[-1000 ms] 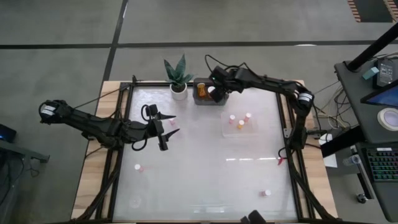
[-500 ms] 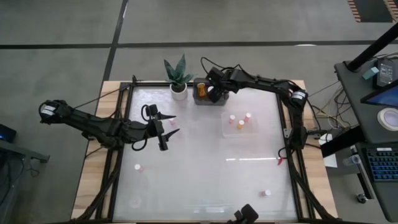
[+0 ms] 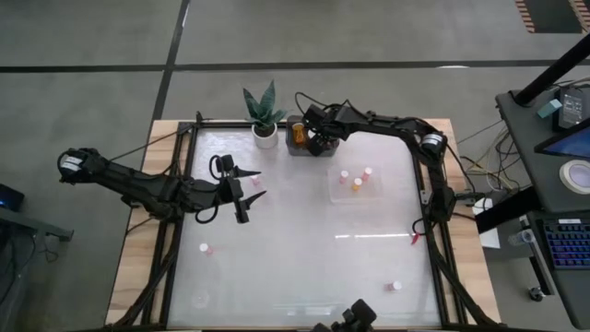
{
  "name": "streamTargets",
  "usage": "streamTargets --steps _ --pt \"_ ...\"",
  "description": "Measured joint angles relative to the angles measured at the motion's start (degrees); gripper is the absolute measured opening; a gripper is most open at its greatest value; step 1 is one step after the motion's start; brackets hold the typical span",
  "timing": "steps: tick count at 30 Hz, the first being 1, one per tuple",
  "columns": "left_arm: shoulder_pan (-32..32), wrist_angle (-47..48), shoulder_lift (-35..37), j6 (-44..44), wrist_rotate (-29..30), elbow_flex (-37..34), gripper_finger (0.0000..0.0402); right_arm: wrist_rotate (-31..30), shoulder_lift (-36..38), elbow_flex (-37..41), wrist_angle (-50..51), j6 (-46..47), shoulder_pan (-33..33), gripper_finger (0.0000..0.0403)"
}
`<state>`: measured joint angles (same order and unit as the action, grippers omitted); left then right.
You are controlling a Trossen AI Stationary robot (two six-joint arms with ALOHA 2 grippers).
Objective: Pick and place medicine bottles into bin by pill shape (circle, oval)
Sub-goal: Put the large orange pill bottle into the black bin, then put the small pink pill bottle into the white bin
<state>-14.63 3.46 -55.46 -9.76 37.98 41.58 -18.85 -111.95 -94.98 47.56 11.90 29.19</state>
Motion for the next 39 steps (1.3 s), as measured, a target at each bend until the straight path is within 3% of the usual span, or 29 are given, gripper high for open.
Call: streamTargets --steps 4,13,22,29,39 --pt "0.0 0.0 0.0 0.0 0.0 0.0 0.0240 0.0 -0.3 0.0 -0.1 0.0 0.0 0.0218" --pt "0.0 0.0 0.0 0.0 0.0 0.0 0.0240 -0.1 -0.1 0.0 -0.1 0.2 0.0 0.0275" --pt "0.0 0.0 0.0 0.0 0.0 0.0 0.0240 -0.2 4.8 0.0 1.0 0.4 -1.3 0.0278" --pt "0.0 0.0 0.0 0.0 0.0 0.0 0.0240 -0.2 11.3 2.4 2.1 0.8 -7.3 0.0277" --pt "0.0 0.0 0.0 0.4 0.0 0.0 0.0240 -0.2 22.4 12.8 -0.1 5.2 -19.9 0.0276"
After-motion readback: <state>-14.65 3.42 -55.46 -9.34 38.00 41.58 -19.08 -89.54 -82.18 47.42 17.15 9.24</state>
